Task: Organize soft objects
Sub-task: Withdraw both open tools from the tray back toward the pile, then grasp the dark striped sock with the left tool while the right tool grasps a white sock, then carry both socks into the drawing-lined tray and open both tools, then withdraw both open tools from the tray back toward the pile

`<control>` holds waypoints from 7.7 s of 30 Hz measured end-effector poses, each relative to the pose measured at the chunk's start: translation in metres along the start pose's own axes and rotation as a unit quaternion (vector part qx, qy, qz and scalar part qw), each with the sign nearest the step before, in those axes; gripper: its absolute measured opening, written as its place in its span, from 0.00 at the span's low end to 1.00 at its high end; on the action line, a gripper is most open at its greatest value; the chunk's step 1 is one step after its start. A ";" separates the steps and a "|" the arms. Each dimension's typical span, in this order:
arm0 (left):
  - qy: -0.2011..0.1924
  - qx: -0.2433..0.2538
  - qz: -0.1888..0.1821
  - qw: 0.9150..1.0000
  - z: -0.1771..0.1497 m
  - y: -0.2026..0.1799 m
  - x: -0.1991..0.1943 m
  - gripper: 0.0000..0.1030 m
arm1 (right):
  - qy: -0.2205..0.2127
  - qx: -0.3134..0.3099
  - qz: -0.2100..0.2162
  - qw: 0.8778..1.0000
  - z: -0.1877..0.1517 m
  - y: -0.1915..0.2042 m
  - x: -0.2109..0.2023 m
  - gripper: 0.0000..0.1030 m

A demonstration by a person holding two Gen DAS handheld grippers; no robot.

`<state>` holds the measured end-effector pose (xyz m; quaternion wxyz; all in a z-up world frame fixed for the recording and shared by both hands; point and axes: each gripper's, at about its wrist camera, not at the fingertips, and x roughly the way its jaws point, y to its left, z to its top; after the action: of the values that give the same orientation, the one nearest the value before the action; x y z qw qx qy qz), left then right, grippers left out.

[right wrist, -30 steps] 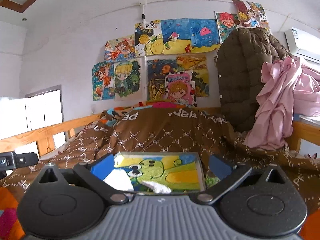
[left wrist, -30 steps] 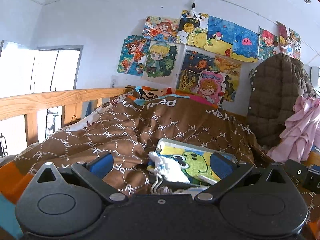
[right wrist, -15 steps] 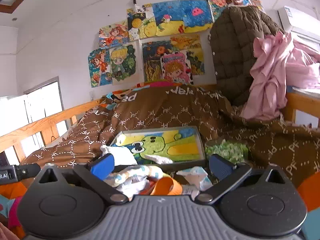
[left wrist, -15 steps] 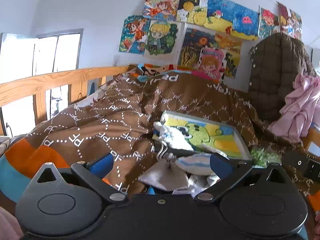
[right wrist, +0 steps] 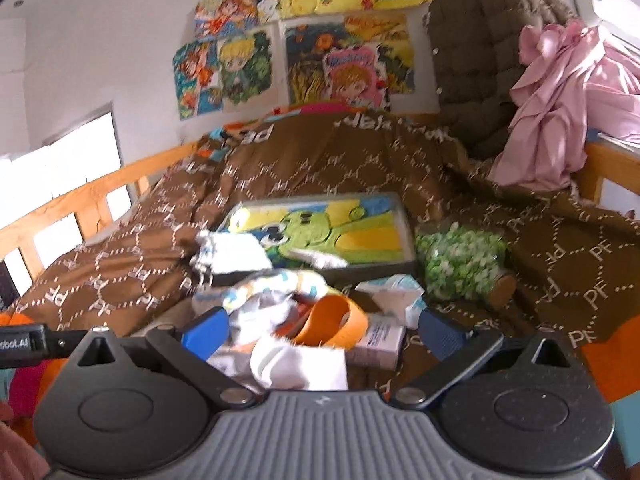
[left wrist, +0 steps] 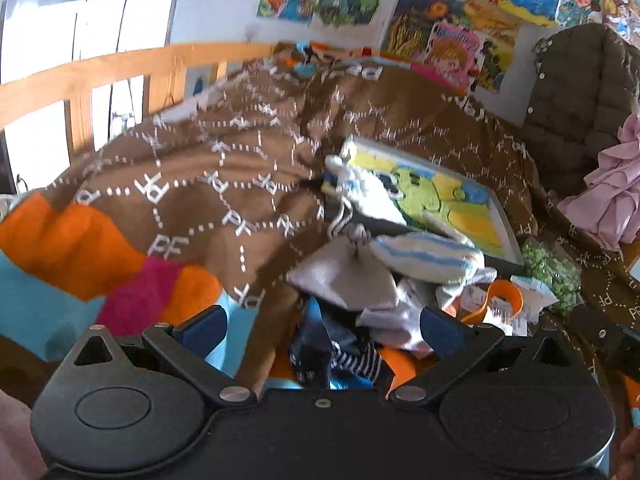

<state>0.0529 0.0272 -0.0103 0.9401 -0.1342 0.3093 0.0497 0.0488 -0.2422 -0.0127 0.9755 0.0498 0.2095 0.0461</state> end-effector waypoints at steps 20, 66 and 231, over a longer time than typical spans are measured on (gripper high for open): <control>0.074 0.080 0.019 0.994 -0.012 -0.027 0.025 0.99 | 0.103 -0.002 -0.017 0.995 -0.007 -0.002 0.031 1.00; 0.151 0.079 0.014 0.985 -0.017 -0.033 0.097 0.58 | 0.250 -0.091 0.025 0.964 -0.023 0.006 0.140 0.73; -0.229 0.079 -0.090 0.966 0.139 -0.073 0.083 0.99 | -0.113 0.026 0.028 0.993 0.136 -0.008 0.117 1.00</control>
<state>0.2110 -0.0032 0.0638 0.9940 -0.0721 0.0758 -0.0306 0.2121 -0.2474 0.0623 0.9896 0.0858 0.0972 0.0616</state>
